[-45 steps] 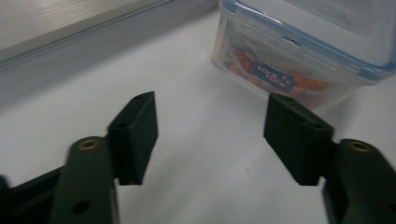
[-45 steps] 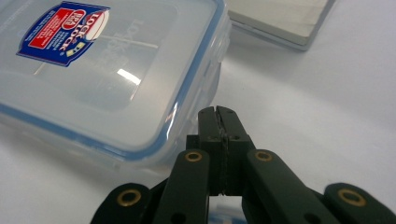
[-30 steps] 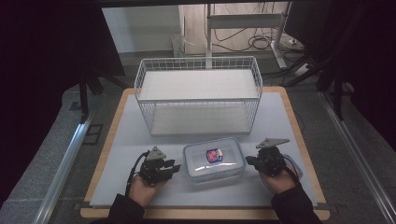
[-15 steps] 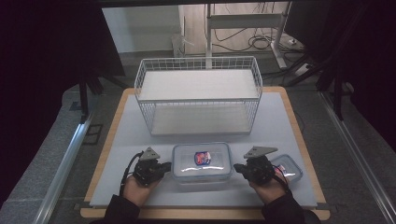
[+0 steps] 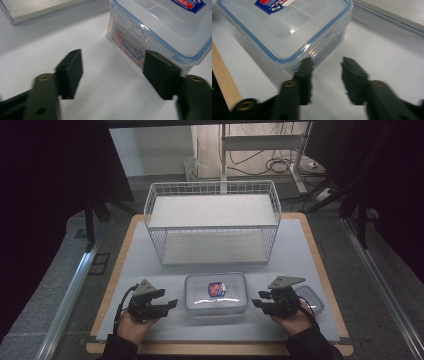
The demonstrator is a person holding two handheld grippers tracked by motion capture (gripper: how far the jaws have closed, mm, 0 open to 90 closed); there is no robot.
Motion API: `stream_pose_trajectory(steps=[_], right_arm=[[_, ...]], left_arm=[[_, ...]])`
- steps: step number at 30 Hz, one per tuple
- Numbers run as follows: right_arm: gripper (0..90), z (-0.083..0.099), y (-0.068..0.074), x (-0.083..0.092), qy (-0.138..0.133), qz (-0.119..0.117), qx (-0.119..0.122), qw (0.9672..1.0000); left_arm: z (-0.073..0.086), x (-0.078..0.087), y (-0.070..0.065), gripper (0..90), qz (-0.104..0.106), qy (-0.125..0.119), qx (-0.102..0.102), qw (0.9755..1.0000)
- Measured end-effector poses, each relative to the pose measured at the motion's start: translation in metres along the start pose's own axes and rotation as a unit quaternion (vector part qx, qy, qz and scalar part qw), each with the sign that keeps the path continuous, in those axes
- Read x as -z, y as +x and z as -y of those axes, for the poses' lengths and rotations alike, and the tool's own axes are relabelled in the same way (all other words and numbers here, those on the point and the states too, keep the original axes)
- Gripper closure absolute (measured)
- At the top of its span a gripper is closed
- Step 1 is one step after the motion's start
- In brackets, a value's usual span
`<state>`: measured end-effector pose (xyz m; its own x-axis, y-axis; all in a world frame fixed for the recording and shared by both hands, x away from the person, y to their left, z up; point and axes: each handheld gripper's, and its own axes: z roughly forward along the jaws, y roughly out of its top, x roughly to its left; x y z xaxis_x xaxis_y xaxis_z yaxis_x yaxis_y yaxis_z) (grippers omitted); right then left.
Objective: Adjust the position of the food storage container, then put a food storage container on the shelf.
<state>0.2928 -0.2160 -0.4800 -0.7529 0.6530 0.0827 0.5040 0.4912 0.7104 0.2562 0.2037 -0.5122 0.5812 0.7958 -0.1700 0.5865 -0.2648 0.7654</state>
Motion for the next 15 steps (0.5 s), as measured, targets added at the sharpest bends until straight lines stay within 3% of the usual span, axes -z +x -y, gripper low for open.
stream_pose_trajectory(steps=[4, 9, 15], right_arm=[[38.0, 0.001, -0.0046, 0.0021, -0.013, -0.003, -0.016, 0.9998], [27.7, 0.0016, -0.0086, 0.0036, -0.021, -0.002, -0.028, 0.9994], [23.0, -0.0005, -0.0105, 0.0051, -0.031, -0.009, -0.034, 0.9989]], left_arm=[[0.0013, -0.0009, -0.0008, 19.9, -0.01, 0.0, -0.009, 0.9999], [0.0007, -0.0011, -0.0022, 12.1, -0.009, -0.011, -0.014, 0.9998], [0.0009, -0.0019, -0.0016, 7.3, -0.002, -0.028, -0.028, 0.9992]])
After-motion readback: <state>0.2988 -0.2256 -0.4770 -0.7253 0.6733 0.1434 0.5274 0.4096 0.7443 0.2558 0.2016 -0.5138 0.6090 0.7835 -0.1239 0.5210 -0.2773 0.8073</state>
